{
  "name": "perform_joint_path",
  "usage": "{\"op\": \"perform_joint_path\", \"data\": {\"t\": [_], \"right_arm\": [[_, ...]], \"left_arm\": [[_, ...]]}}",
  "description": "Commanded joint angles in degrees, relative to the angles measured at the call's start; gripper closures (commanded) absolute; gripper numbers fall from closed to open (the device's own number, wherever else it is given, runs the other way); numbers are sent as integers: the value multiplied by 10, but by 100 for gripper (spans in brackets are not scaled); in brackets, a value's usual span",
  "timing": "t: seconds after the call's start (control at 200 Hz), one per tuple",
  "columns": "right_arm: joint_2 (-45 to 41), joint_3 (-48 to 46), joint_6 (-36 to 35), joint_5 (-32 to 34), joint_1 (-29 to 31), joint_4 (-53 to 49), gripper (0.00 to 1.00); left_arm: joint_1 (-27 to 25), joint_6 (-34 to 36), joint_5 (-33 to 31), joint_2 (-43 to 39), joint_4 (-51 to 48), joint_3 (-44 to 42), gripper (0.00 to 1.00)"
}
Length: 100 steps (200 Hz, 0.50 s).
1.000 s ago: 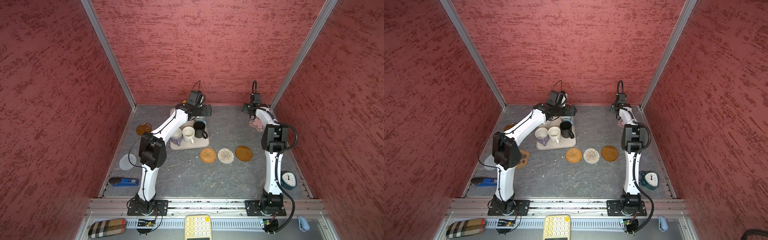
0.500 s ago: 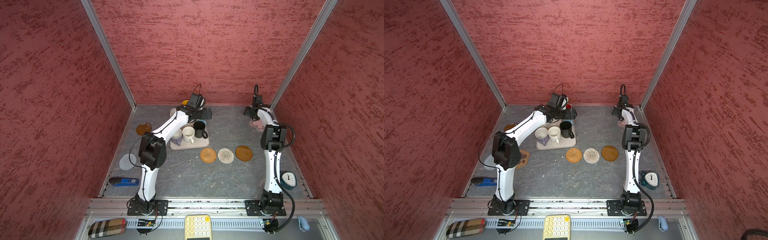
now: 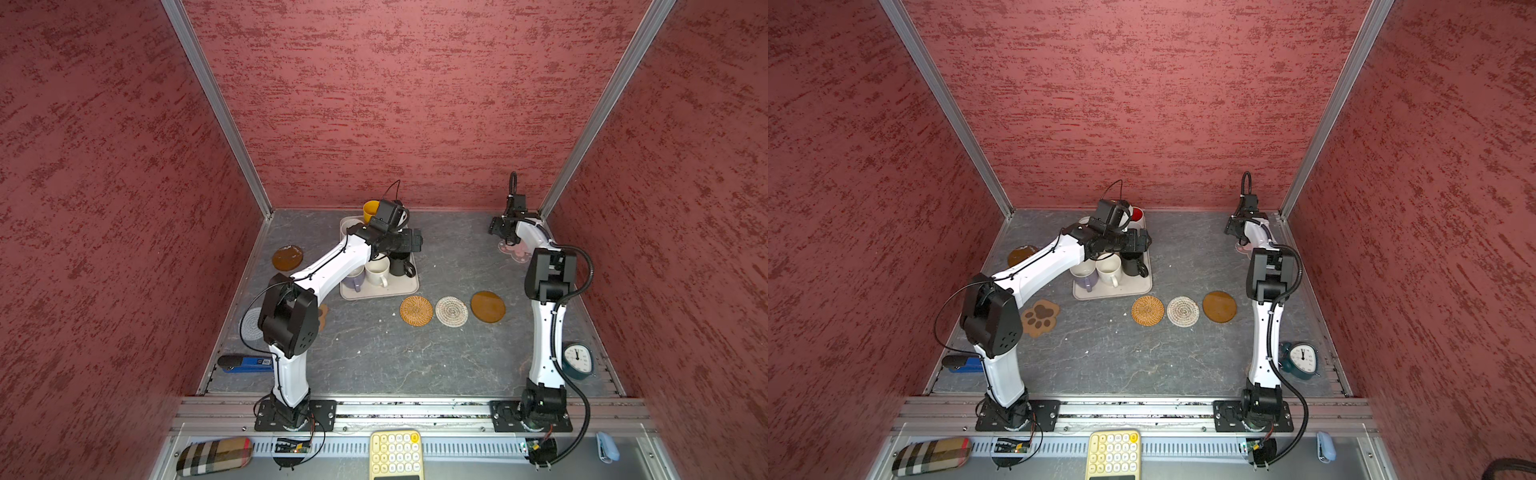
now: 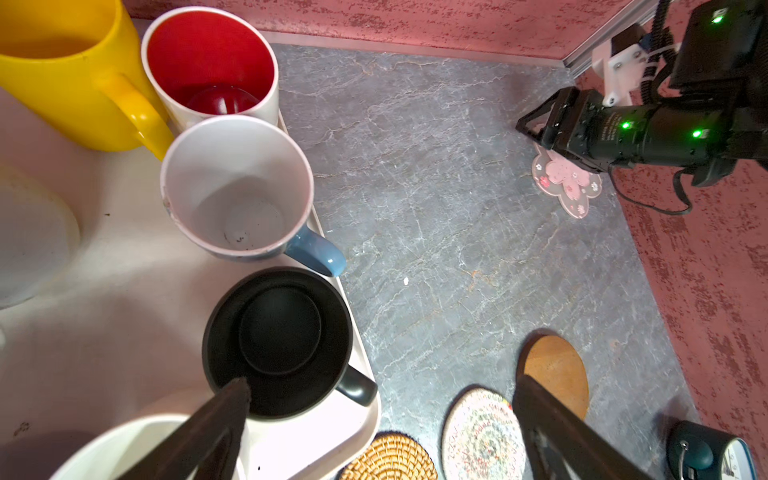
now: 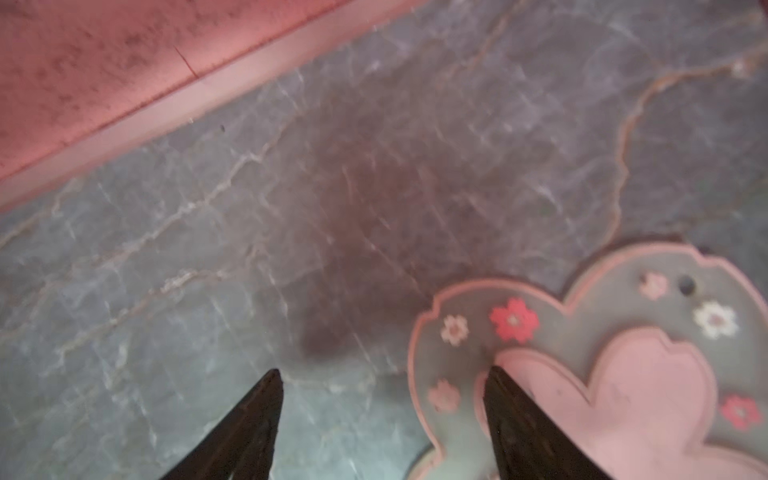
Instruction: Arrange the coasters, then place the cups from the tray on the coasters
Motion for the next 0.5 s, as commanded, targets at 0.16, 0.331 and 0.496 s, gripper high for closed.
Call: {"op": "perform_joint_path", "data": {"t": [0.16,0.331,0.496], "right_arm": [[-70,-142,16,13,-4,-5,23],[-106,-196,21,15,-4,19,24],[-108,-167,19,16,-8,15,24]], "left_arm": [[-21,-14,-21,-63,45,-67,0],[-27,-22,-26,-95,67,-117,1],[-29,-28,-31,-109,73,-143,1]]}}
